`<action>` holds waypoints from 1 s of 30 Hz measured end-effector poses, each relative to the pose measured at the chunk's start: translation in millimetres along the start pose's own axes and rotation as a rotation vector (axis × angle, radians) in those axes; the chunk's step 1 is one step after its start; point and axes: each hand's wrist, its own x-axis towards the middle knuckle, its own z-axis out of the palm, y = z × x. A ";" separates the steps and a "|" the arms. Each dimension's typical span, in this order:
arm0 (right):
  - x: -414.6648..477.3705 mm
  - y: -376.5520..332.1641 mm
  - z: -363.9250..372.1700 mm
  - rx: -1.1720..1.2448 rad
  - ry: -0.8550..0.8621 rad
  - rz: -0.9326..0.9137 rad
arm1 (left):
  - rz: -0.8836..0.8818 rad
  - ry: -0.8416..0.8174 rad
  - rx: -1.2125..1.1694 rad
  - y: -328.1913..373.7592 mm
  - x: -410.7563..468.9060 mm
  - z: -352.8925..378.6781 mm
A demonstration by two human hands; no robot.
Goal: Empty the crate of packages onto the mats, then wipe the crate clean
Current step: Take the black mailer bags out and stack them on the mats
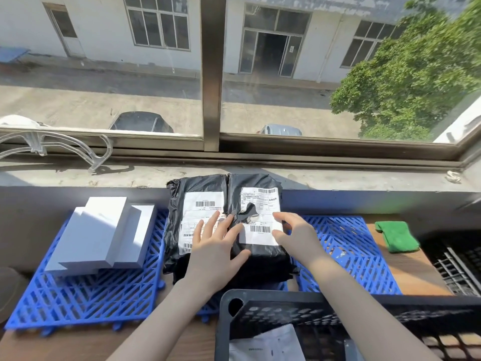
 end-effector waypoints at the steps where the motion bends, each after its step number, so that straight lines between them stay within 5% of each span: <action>1: -0.3 -1.1 0.3 -0.018 -0.042 -0.012 | -0.006 -0.019 0.026 -0.8 -0.1 -0.5; 6: -0.6 -4.9 0.4 -0.022 -0.103 -0.025 | -0.026 -0.088 0.030 -1.0 -0.6 -16.9; 15: -33.9 -23.5 -33.4 0.102 0.211 -0.138 | -0.067 0.247 -0.394 21.5 -39.0 -76.8; 23: -139.2 -7.0 -73.5 0.200 0.186 -0.393 | -0.069 0.444 -0.550 118.9 -120.9 -113.3; 26: -181.3 19.7 -80.1 0.212 0.068 -0.388 | -0.060 0.349 -0.487 158.8 -159.3 -103.3; 30: -223.1 64.3 -73.5 0.102 -0.162 -0.322 | -0.177 -0.102 -0.315 192.8 -211.9 -72.4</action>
